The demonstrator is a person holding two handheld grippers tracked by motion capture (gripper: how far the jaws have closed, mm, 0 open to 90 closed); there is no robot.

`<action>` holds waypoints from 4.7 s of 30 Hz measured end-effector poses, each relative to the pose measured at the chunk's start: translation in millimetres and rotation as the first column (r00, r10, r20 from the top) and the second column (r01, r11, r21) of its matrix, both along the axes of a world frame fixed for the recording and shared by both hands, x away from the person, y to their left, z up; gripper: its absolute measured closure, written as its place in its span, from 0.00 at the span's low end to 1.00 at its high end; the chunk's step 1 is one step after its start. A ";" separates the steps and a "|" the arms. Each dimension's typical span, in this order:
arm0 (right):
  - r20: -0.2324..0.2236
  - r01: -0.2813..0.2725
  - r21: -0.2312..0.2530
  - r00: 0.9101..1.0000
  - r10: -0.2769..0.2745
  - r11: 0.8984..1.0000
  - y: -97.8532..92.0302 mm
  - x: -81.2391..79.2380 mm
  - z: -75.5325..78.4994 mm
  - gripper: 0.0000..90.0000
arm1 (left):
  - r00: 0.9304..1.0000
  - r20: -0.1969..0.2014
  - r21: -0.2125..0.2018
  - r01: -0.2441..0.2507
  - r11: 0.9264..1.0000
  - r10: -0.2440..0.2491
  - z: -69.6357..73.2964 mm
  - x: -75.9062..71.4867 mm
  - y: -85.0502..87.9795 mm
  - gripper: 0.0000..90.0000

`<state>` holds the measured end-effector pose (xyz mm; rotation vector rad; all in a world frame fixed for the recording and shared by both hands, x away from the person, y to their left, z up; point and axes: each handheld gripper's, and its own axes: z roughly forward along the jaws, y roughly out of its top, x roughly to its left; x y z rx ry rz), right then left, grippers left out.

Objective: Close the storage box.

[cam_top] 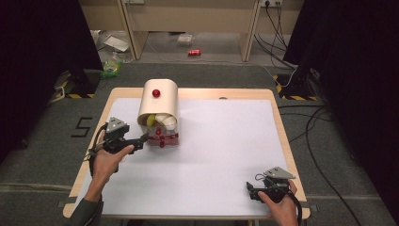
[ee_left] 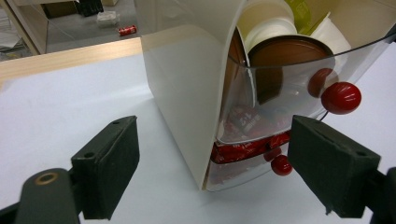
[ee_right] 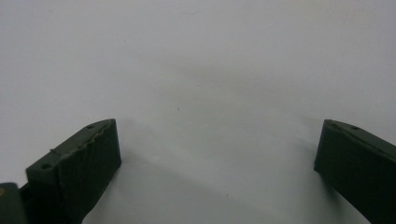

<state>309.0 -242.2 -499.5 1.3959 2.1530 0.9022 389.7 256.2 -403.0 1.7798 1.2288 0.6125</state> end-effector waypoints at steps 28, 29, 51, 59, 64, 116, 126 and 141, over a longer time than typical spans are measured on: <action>0.000 -0.002 0.001 1.000 0.002 1.000 -0.2 0.1 0.0 0.01 | 1.000 -0.007 -0.014 -0.003 1.000 0.003 -1.4 -15.9 13.7 0.18; 0.000 -0.002 0.001 1.000 0.002 1.000 -0.2 0.0 0.0 0.01 | 1.000 -0.006 -0.014 -0.004 1.000 0.004 -2.0 -16.4 14.5 0.18; 0.001 -0.001 0.000 1.000 0.001 1.000 -0.1 0.0 -0.1 0.01 | 1.000 -0.008 -0.011 0.016 1.000 -0.016 -7.9 -27.6 18.3 0.18; 0.001 -0.001 -0.001 1.000 0.001 1.000 0.0 0.0 -0.1 0.01 | 1.000 -0.007 -0.017 0.025 1.000 -0.026 -10.0 -32.1 17.5 0.18; 0.002 -0.001 -0.001 1.000 0.001 1.000 0.0 -0.1 -0.1 0.01 | 0.999 -0.009 -0.018 0.031 0.999 -0.031 -12.6 -35.1 17.0 0.18; 0.004 -0.001 -0.002 1.000 0.001 1.000 -0.1 -0.1 -0.2 0.01 | 0.994 -0.036 -0.004 0.099 0.995 -0.100 -45.9 -74.2 9.9 0.18; 0.005 -0.002 -0.002 1.000 0.002 1.000 -0.1 -0.1 -0.3 0.01 | 0.992 -0.051 0.007 0.117 0.993 -0.116 -55.5 -80.5 8.4 0.18; 0.005 -0.002 -0.002 1.000 0.002 1.000 -0.2 -0.1 -0.3 0.01 | 0.991 -0.064 0.007 0.119 0.993 -0.118 -65.9 -89.0 10.9 0.18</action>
